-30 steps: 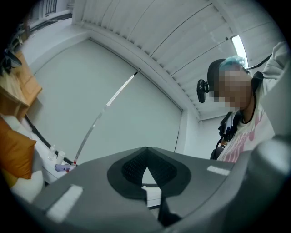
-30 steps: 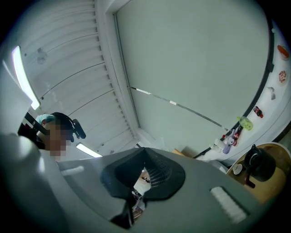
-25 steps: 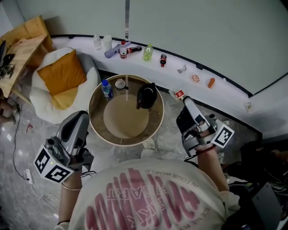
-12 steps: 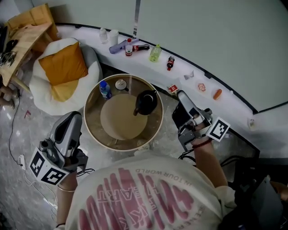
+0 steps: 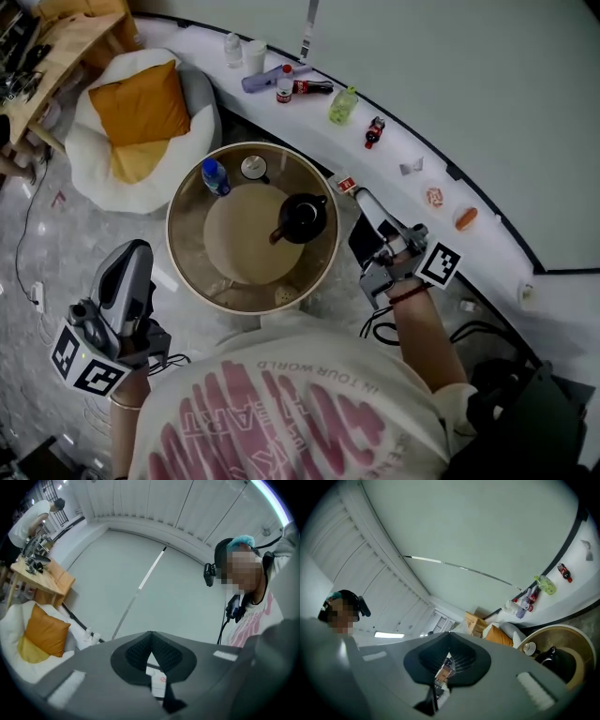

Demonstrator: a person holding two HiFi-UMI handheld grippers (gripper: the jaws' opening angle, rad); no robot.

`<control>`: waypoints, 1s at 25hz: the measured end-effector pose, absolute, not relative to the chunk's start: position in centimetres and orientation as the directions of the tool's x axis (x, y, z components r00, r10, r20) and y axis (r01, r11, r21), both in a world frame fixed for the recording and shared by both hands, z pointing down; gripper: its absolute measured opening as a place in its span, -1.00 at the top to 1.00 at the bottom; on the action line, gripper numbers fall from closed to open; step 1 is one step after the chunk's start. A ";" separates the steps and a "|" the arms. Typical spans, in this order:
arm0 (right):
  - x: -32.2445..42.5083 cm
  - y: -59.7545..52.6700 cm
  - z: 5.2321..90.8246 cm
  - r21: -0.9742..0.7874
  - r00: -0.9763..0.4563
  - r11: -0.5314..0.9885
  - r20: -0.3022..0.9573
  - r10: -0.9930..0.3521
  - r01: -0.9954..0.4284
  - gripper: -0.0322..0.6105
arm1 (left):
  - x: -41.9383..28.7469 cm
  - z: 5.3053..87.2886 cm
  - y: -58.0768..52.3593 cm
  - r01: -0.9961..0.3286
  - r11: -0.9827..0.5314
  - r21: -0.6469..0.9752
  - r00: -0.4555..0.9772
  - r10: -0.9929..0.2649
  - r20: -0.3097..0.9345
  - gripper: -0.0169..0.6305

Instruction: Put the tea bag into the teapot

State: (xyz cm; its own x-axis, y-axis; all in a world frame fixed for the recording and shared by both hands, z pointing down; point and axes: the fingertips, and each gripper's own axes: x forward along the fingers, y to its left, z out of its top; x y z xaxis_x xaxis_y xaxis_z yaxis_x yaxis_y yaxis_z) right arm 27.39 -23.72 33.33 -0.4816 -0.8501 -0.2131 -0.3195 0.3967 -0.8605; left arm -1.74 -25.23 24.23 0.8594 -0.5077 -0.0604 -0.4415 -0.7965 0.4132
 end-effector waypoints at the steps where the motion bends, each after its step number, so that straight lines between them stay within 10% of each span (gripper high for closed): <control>1: 27.7 -24.2 34.3 -0.866 -0.490 0.385 -0.198 -0.849 -0.319 0.88 | -1.5 24.5 -25.2 -0.458 -0.788 0.412 0.853 -0.520 -0.046 0.91; 15: 28.5 -29.2 45.7 -0.889 -0.575 0.252 0.015 -0.818 -0.382 0.88 | -1.0 28.9 -26.9 -0.649 -0.665 0.370 0.727 -0.685 0.044 0.91; 25: 26.1 -28.9 56.1 -0.659 -0.642 0.249 0.459 -0.614 -0.710 0.88 | -1.0 29.8 -27.3 -0.682 -0.630 0.372 0.699 -0.711 0.078 0.91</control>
